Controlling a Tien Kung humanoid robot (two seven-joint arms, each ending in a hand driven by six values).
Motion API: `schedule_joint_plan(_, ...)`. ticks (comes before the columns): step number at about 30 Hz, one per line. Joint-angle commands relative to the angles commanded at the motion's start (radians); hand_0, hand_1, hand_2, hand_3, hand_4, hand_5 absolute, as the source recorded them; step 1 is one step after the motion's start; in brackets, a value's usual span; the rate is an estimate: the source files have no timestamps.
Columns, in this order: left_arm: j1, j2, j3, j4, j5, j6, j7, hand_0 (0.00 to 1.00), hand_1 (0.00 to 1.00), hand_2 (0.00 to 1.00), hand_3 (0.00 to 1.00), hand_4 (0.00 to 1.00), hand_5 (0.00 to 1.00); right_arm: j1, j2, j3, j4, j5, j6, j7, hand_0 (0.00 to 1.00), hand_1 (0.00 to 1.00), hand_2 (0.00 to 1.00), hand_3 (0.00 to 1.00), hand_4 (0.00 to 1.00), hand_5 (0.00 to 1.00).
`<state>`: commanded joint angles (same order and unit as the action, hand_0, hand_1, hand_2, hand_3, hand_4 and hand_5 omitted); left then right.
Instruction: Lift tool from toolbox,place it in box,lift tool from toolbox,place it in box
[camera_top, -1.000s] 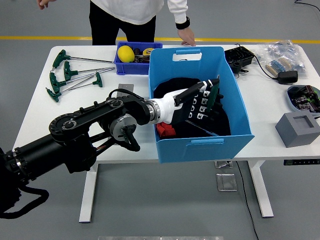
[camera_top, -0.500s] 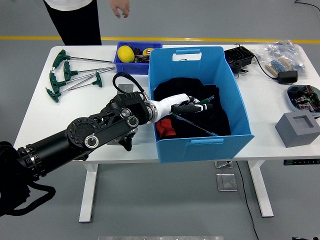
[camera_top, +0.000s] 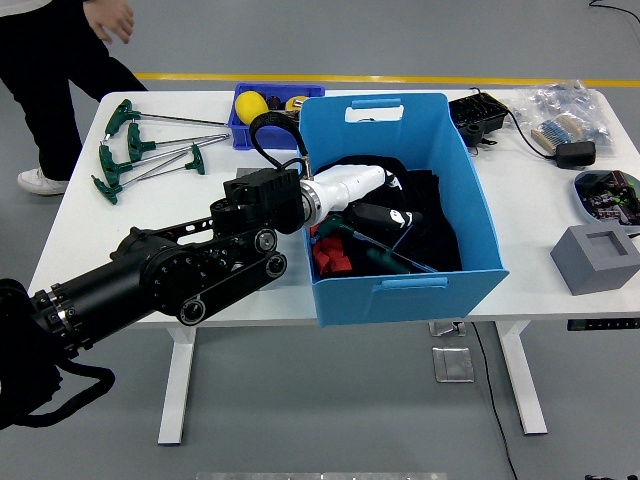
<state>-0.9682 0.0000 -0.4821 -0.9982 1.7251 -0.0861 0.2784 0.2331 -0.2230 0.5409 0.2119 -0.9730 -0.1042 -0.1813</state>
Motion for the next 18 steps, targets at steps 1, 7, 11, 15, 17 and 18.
schedule_joint_plan(1, 0.002, 0.0, 0.0, -0.001, 0.039, 0.002, 0.001, 0.764, 0.821, 0.982, 0.706, 0.785, 0.881, -0.001, 0.0, 0.0, 0.0, 0.0, 0.0, 0.0, 0.653, 0.602, 0.675, 0.537, 0.786, 0.598)
schedule_joint_plan(7, 0.029, 0.002, -0.02, -0.028, 0.292, 0.06, -0.001, 0.826, 0.878, 0.998, 0.707, 0.791, 0.872, -0.009, 0.001, -0.002, 0.0, 0.005, -0.001, 0.0, 0.652, 0.603, 0.674, 0.537, 0.786, 0.598)
schedule_joint_plan(11, 0.074, 0.035, -0.084, -0.085, 0.475, 0.144, -0.025, 0.793, 0.832, 0.998, 0.699, 0.805, 0.764, -0.012, 0.002, -0.004, 0.0, 0.01, -0.002, 0.002, 0.652, 0.601, 0.674, 0.537, 0.786, 0.598)
schedule_joint_plan(15, 0.119, 0.088, -0.176, -0.151, 0.544, 0.157, -0.024, 0.726, 0.78, 0.914, 0.7, 0.805, 0.649, -0.018, 0.004, -0.005, -0.002, 0.018, -0.004, 0.004, 0.652, 0.601, 0.674, 0.537, 0.786, 0.598)
schedule_joint_plan(17, 0.151, 0.119, -0.241, -0.184, 0.534, 0.162, -0.02, 0.726, 0.78, 0.914, 0.7, 0.805, 0.649, -0.022, 0.005, -0.005, -0.003, 0.02, -0.005, 0.004, 0.652, 0.601, 0.674, 0.537, 0.786, 0.598)
schedule_joint_plan(18, 0.166, 0.131, -0.269, -0.196, 0.528, 0.165, -0.019, 0.726, 0.78, 0.914, 0.7, 0.805, 0.649, -0.023, 0.006, -0.005, -0.003, 0.02, -0.005, 0.005, 0.652, 0.601, 0.674, 0.537, 0.786, 0.598)
